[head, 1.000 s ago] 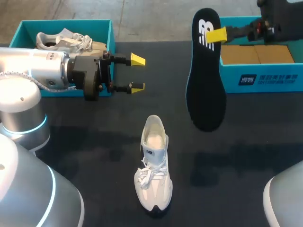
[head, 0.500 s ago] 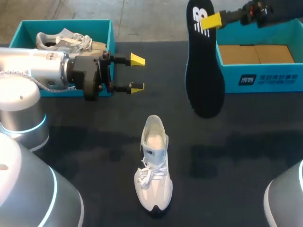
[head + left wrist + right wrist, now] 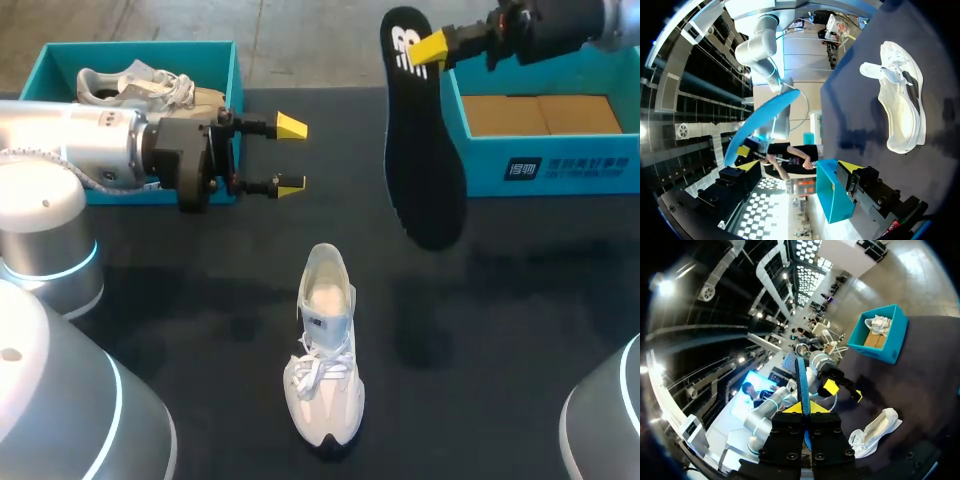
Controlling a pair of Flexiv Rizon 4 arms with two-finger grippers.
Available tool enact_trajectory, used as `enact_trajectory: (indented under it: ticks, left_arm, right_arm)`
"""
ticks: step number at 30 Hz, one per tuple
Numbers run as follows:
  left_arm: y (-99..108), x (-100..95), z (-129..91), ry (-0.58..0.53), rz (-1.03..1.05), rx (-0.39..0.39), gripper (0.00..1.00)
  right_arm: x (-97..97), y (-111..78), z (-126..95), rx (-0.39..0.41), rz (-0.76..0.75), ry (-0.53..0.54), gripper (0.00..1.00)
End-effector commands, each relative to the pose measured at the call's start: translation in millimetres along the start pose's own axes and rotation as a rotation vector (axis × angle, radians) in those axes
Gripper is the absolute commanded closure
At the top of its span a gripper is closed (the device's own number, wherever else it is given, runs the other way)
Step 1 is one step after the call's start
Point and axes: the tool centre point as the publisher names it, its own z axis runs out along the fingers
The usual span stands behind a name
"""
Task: Take the shoe out of the shoebox, open the shoe tongue, remove and reinsert the insole, then place the shoe into the shoebox
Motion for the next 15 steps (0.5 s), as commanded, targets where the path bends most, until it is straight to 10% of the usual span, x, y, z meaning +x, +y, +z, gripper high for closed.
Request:
enact_trajectory:
  ticks: [1,15]
  left_arm:
    - [0,0.7,1,-0.002,0.002,-0.002,0.00]
    - [0,0.7,1,-0.002,0.002,-0.002,0.00]
  right_arm:
    - [-18.7,10.0,2,0.088,0.039,0.010,1.00]
    - [-46.5,10.9,4,0.068,0.306,-0.088,1.00]
